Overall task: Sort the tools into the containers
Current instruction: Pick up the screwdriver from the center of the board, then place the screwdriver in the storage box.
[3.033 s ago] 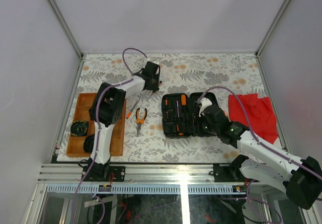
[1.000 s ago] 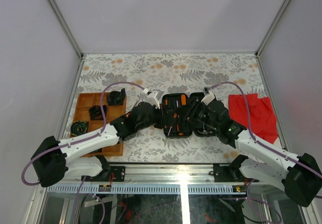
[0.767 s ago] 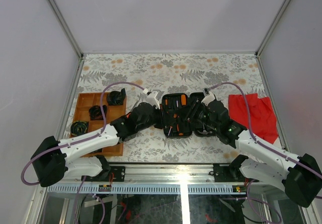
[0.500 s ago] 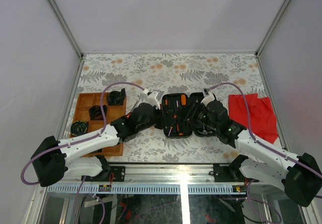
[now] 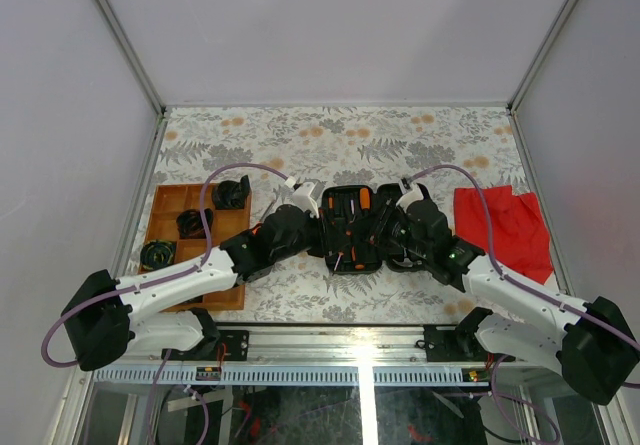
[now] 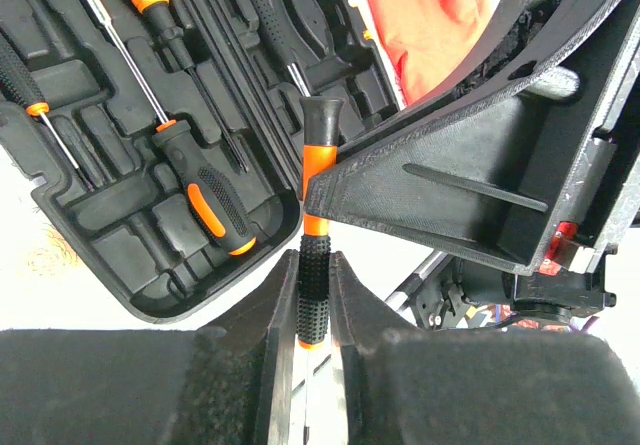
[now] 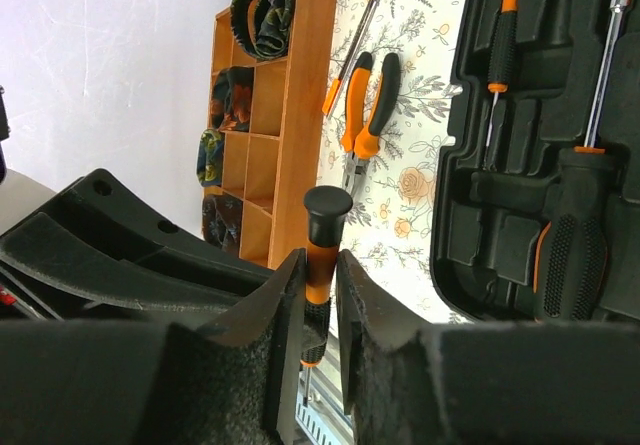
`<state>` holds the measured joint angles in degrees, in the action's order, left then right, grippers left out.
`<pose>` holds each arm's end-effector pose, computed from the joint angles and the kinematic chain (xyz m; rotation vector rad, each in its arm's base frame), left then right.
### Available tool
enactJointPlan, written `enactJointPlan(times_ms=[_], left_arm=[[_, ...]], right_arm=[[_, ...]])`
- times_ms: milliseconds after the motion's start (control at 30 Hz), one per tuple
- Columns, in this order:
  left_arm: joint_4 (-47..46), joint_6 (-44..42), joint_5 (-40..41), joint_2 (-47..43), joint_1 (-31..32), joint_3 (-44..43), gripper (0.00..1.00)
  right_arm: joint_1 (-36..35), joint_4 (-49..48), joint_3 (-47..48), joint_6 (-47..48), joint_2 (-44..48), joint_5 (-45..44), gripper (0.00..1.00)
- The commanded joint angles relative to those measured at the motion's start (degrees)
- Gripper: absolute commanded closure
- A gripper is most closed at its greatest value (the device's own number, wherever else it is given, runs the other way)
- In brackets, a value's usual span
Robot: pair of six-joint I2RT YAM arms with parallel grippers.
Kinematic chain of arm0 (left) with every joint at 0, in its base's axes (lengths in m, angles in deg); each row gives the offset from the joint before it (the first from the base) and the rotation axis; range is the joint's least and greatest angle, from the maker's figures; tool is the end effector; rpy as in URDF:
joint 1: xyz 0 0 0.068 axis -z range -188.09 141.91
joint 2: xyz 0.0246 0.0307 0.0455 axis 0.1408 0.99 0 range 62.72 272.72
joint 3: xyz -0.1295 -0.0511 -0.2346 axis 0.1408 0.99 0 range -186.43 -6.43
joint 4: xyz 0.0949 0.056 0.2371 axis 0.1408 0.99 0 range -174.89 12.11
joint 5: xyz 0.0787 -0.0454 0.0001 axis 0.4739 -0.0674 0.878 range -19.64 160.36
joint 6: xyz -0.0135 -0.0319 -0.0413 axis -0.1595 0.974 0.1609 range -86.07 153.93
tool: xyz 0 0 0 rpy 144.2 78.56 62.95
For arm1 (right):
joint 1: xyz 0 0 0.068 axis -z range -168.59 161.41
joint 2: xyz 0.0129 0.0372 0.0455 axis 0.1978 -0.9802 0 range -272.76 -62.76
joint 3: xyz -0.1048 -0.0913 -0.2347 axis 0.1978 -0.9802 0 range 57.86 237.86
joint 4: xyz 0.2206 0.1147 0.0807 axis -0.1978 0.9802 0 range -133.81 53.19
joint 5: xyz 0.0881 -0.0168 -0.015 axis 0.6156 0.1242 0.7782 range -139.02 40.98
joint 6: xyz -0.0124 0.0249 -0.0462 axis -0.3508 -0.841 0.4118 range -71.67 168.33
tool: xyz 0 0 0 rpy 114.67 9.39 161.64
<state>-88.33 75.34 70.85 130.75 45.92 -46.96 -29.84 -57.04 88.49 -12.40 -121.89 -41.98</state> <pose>0.1567 -0.2153 0.2537 0.2305 2.1413 -1.0273 0.1730 0.1575 0.2471 0.2533 2.0480 1.3031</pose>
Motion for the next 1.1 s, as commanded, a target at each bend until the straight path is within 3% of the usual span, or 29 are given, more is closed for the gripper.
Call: enactJointPlan(times_ms=[0,200,367,467,700,933,1067], left_arm=[[-4.6,0.2,1.0,-0.2,0.5,0.1,1.00],[-5.3,-0.8,-0.7,0.7,0.5,0.4,0.96],[-5.5,-0.5,-0.9,0.5,0.5,1.6,0.63],[-5.3,-1.0,-0.5,0.0,0.4,2.5,0.52],[-4.2,-1.0,-0.4,0.7,-3.3,4.6,0.51],[-1.6,-3.0,-0.2,5.5,-10.6,4.0,0.52],[-5.1,-3.1,-2.0,8.8,-14.5,5.1,0.55]], right_arm=[[-0.3,-2.4,0.0,-0.1,-0.3,0.1,0.81],[-0.3,-3.7,0.0,0.0,-1.1,-0.1,0.92],[-0.3,1.2,2.7,4.2,-1.7,-3.6,0.96],[-0.3,5.8,5.4,8.4,-2.9,-6.5,0.97],[-0.2,13.8,11.9,15.6,-7.8,-12.7,0.98],[0.5,16.5,18.3,22.8,-15.8,-11.5,0.98],[1.9,15.7,20.4,24.8,-20.3,-9.2,0.99]])
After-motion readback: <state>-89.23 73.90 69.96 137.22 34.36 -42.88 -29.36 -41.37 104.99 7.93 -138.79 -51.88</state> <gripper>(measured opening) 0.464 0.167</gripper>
